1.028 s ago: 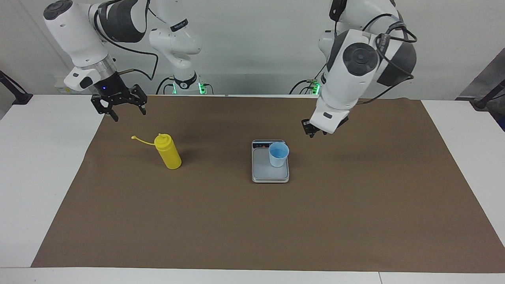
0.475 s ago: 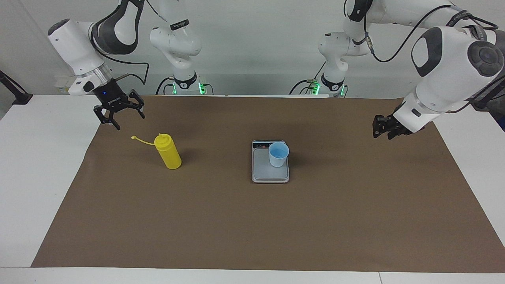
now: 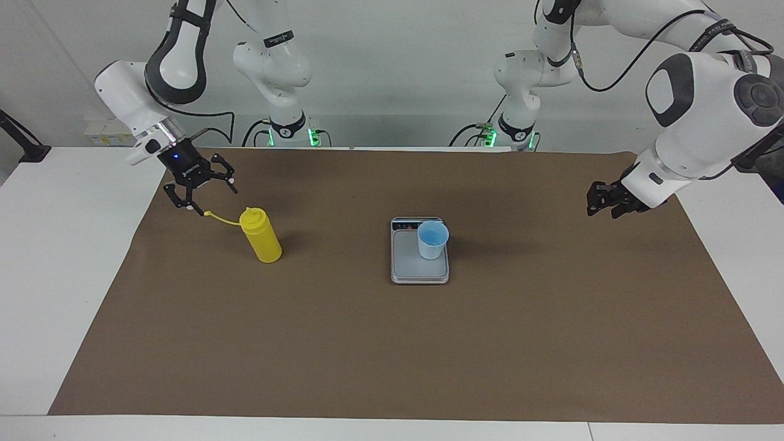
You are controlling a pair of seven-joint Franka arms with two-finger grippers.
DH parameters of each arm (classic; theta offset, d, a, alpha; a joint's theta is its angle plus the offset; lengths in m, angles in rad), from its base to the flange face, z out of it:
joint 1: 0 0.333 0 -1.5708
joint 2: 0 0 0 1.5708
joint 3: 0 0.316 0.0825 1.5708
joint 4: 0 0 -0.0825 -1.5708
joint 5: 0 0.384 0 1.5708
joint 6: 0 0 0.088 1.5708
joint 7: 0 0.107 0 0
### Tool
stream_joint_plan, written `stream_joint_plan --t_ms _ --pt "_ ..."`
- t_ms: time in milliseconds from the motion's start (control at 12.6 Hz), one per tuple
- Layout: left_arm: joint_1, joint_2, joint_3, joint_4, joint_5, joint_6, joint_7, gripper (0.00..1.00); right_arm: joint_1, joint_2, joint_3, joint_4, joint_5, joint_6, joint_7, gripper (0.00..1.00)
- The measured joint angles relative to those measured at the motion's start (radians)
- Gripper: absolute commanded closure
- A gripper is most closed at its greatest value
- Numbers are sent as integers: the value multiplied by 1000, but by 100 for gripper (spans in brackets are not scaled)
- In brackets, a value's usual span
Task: Pour seasoning into cup on scale with both arms
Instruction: 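Withdraw the left gripper while the right gripper reaches the yellow bottle, then grasp the yellow bottle with the right gripper and lift it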
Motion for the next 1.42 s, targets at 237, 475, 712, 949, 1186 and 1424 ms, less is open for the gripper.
stream_joint_plan --t_ms 237,475,712,949,1186,1424 --pt "0 -93 -1 -136 0 123 0 40 -13 92 0 -9 194 3 -276 0" --pt "0 -163 -1 -175 0 147 0 14 -11 182 0 -8 334 3 -496 0" --pt "0 -214 -2 -178 0 143 0 0 34 210 1 -7 452 3 -538 0" --pt "-2 -233 -7 -194 0 139 0 0 97 236 2 -8 550 8 -561 0" --pt "-1 -233 -7 -200 0 131 0 0 106 263 1 -8 599 10 -603 0" --pt "-1 -233 -2 -200 0 130 0 0 118 300 2 -8 667 10 -675 0"
